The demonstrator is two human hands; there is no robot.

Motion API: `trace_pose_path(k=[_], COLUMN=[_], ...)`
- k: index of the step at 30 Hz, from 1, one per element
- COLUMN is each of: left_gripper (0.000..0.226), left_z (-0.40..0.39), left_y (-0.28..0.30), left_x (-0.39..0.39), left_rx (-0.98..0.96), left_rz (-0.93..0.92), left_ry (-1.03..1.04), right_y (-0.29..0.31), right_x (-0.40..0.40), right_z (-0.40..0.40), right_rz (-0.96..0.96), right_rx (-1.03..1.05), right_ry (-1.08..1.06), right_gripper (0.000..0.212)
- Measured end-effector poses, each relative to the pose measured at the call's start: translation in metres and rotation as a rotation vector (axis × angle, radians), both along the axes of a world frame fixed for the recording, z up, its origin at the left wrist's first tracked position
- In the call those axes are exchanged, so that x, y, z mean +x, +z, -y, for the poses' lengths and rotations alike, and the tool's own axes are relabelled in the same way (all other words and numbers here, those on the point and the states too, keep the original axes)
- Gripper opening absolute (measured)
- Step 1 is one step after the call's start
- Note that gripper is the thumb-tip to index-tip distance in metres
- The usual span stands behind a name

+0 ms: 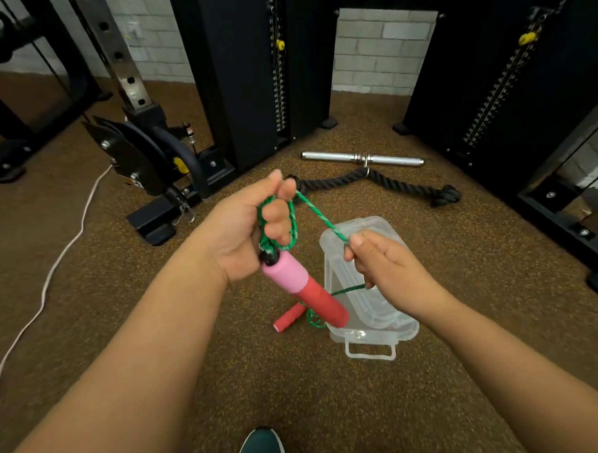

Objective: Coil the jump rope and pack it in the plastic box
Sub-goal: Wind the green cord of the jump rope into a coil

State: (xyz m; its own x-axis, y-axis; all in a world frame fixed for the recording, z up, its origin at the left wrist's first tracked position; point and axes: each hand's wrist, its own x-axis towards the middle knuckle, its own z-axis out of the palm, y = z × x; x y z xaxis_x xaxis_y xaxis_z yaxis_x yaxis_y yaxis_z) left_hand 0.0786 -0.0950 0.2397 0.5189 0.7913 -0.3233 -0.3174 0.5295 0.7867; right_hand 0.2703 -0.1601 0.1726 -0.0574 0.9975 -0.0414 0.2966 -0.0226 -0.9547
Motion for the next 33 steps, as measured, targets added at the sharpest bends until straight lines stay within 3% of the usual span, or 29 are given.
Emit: trace_pose_path(k=[5, 9, 12, 15, 17, 20, 22, 24, 28, 33], left_gripper=[0.034, 0.042, 0.047, 0.06, 0.072, 0.073, 0.079, 0.065, 0.04, 0.045], left_z=[-0.003, -0.003, -0.001, 0.002, 0.007, 0.015, 0.017, 0.017, 0.01, -0.006], left_y=[-0.006, -0.01, -0.016, -0.021, -0.02, -0.008, -0.001, 0.002, 0.0, -0.001], left_x=[0.002, 0.009, 0.016, 0.02, 0.021, 0.018, 0.016, 0.014, 0.009, -0.002], left_rx=[-0.067, -0.025, 0.052, 0.156, 0.254, 0.373, 0.411, 0.467, 0.343, 0.142], left_rz=[0.014, -0.057, -0.222, -0.46, -0.618, -0.778, -0.776, -0.743, -0.402, -0.14], left_ry=[0.258, 0.236, 0.152, -0.006, -0.174, -0.395, -0.523, -0.527, -0.285, 0.123], right_y=[-0.013, -0.008, -0.002, 0.006, 0.018, 0.04, 0.046, 0.042, 0.029, 0.018], right_x=[-0.017, -0.027, -0.031, -0.034, -0.032, -0.023, -0.012, 0.0, 0.004, 0.012], right_z=[0.01, 0.016, 0.02, 0.019, 0.017, 0.012, 0.004, -0.003, -0.004, 0.002], right_rz=[0.351, 0.464, 0.514, 0.397, 0.183, -0.116, -0.178, -0.228, -0.255, -0.134], right_rx=[0.093, 0.213, 0.309, 0.323, 0.26, 0.101, 0.049, 0.001, -0.114, -0.2], right_ry=[0.164, 0.231, 0.264, 0.262, 0.226, 0.109, -0.003, -0.085, -0.016, 0.141], right_gripper=[0.024, 0.028, 0.035, 0.03, 0.027, 0.03, 0.033, 0.035, 0.033, 0.031])
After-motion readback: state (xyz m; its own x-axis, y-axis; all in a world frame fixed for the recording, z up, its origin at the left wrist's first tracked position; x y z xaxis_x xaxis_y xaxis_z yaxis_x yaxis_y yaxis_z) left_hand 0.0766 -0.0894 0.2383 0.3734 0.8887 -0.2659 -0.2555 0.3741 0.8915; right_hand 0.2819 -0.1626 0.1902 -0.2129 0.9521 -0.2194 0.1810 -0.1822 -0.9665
